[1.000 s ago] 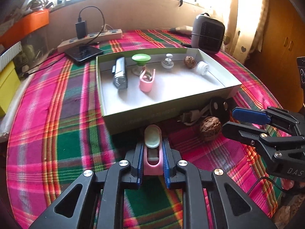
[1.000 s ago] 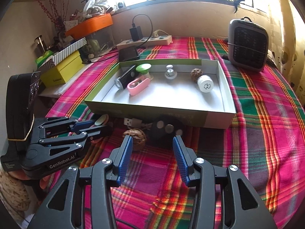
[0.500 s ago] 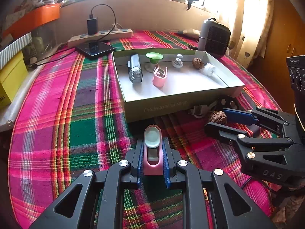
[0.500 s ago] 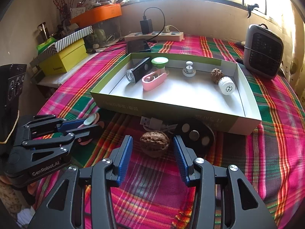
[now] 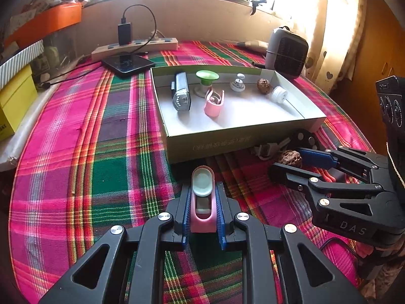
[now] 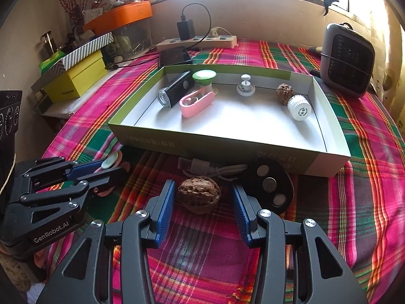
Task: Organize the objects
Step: 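Grasp the pink-and-white holder with the left tool while the right tool grasps the walnut, then lift the pink holder and walnut and carry both over the box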
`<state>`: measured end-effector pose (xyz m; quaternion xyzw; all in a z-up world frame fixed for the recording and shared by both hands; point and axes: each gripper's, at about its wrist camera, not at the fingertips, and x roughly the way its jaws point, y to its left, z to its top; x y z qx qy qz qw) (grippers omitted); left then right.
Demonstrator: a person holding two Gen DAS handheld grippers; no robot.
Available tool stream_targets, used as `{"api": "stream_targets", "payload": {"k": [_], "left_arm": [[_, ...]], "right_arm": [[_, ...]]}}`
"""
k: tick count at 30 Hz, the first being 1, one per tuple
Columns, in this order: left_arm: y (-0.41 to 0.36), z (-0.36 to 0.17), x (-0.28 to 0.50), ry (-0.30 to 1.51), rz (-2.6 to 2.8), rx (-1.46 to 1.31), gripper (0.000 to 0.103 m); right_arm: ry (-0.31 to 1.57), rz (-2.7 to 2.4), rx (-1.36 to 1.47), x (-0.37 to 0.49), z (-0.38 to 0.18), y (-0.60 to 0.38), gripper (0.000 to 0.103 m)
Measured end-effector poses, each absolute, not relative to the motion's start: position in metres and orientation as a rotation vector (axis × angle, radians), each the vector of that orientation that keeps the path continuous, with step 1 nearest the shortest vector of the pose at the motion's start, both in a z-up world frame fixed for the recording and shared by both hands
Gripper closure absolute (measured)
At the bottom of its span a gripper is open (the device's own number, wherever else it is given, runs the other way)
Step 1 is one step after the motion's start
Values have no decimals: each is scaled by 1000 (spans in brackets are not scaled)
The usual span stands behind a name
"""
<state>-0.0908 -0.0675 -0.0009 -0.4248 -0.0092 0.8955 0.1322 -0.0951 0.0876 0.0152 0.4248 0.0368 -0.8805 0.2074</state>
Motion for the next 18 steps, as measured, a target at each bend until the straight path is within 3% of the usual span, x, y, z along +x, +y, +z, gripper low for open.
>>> {"api": "stream_targets", "payload": {"k": [2, 5, 18], "left_arm": [[-69, -1, -91, -37, 2601, -1234, 87], [-70, -1, -91, -50, 2606, -1234, 87], [-70, -1, -91, -53, 2613, -1236, 87]], "right_arm": [[98, -2457, 1182, -95, 15, 88, 59], [74, -2453, 1183, -95, 15, 91, 68], [48, -2449, 1168, -93, 17, 93, 68]]}}
